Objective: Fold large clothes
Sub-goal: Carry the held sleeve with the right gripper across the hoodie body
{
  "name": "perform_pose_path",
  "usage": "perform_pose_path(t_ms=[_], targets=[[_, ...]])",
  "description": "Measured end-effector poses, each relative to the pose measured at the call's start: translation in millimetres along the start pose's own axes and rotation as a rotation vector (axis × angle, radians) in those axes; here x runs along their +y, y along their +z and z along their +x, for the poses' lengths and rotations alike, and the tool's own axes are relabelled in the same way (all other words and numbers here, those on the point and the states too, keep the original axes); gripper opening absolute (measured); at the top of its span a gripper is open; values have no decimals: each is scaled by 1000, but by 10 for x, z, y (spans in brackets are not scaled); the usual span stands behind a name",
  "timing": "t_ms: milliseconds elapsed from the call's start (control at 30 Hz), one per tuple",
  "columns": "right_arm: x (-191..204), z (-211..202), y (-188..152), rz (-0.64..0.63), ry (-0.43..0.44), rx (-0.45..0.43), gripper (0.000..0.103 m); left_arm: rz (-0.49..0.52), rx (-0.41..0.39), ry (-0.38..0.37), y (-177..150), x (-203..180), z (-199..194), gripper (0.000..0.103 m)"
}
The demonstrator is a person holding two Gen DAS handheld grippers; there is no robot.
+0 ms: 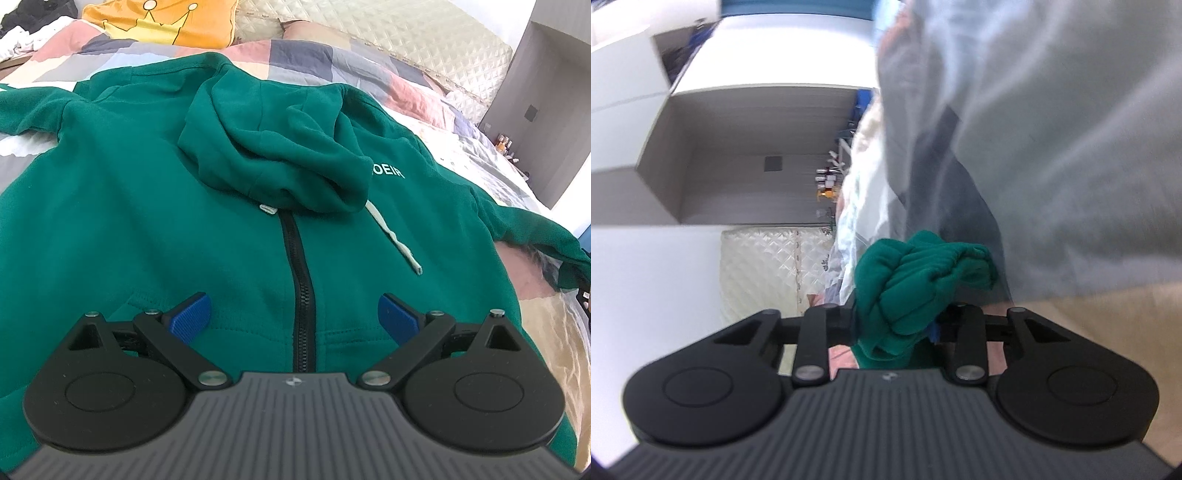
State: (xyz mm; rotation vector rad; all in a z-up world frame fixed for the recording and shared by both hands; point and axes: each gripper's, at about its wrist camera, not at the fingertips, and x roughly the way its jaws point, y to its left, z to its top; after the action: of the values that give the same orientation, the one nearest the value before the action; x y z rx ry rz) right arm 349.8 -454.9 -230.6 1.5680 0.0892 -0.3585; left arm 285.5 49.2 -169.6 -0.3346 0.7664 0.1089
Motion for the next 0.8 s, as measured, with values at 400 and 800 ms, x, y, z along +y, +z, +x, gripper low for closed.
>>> perform_pose_path(t_ms=[400,800], targets=[[341,-168,-109,-237,11,-35,34,-31,-5,-1,81,67,-21,99],[802,-326,22,-543,-52,-77,32,-30,-55,58,242,238,-162,99]])
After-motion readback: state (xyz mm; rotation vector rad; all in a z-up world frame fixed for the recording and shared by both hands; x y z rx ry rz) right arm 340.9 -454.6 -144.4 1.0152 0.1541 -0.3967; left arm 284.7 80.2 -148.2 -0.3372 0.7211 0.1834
